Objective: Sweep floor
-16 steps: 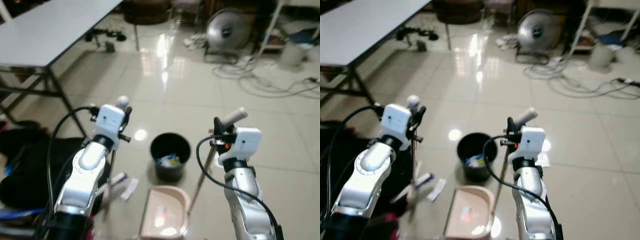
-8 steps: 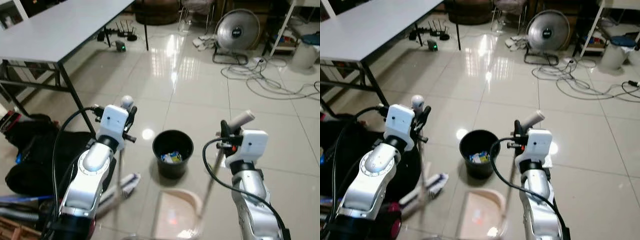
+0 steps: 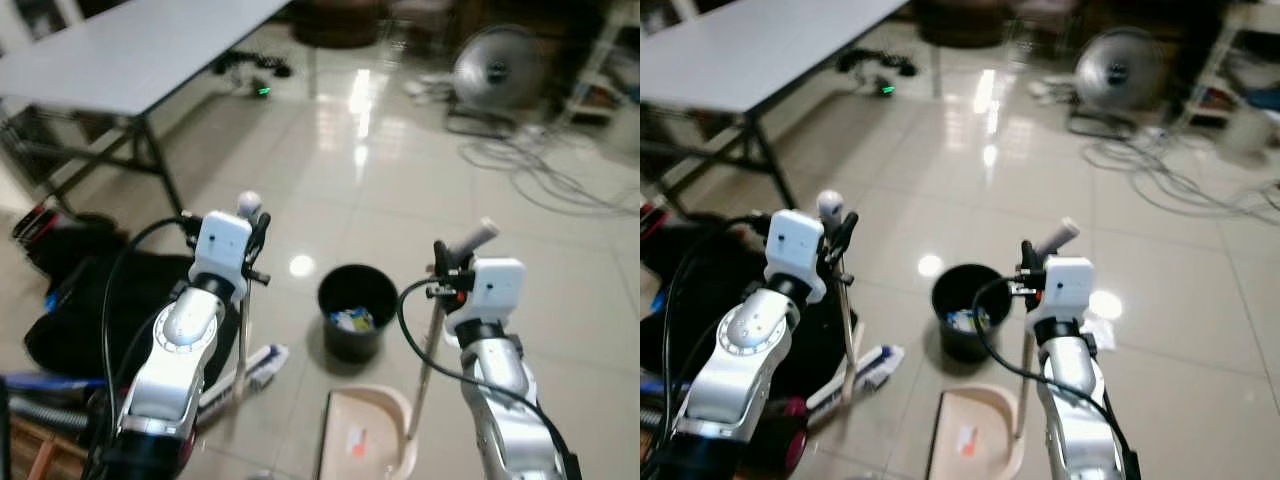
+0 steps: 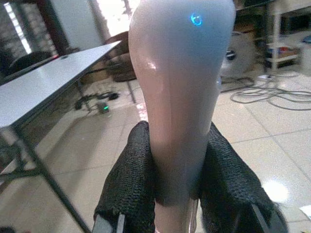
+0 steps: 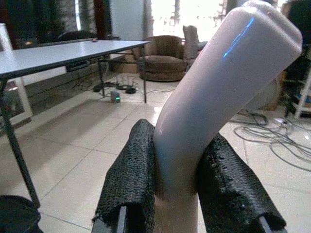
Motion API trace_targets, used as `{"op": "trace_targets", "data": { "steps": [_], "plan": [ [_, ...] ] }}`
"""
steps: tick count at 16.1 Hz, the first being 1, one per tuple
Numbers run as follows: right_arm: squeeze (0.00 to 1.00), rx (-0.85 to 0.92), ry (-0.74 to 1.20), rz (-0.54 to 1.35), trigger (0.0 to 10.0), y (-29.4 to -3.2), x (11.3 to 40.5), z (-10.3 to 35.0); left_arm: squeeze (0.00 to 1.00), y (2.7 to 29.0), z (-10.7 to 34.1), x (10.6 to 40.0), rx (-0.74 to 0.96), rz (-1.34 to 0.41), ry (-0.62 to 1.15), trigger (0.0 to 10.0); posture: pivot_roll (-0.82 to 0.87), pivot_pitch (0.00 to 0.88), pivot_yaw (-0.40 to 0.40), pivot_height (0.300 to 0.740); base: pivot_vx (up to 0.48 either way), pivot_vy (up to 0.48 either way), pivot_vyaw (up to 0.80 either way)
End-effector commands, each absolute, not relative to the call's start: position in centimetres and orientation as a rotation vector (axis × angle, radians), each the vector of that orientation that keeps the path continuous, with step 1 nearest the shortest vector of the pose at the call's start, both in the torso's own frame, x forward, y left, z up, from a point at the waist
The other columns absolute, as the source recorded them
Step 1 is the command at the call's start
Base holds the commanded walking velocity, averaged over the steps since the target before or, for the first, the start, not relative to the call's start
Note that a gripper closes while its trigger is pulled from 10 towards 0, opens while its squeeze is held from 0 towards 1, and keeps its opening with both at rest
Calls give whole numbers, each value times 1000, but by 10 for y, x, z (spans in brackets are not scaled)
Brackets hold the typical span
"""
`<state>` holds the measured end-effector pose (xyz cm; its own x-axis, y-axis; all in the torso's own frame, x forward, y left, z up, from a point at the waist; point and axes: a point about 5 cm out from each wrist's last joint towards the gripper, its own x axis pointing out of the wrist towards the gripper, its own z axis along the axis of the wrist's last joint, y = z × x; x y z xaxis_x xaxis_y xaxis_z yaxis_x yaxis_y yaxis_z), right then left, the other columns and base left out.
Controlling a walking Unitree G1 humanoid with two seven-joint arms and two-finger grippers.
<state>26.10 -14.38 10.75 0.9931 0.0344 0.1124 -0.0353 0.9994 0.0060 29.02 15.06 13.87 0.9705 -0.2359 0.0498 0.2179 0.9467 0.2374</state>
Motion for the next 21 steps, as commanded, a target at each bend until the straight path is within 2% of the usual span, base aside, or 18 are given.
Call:
{"op": "trace_targets", "data": {
  "steps": [1,18,21],
  "plan": [
    [0,25,-155,41,10000,-141,264,118,0,154,147,290,247,-207,-123,10000,20,3,39,740,345,0,0],
    [0,70,-120,12,10000,-142,260,106,0,167,138,288,260,-180,-90,10000,19,10,32,740,362,0,0],
    [0,75,-142,9,10000,-140,265,105,0,169,135,289,277,-159,-79,10000,19,18,35,740,82,0,0]
  ]
}}
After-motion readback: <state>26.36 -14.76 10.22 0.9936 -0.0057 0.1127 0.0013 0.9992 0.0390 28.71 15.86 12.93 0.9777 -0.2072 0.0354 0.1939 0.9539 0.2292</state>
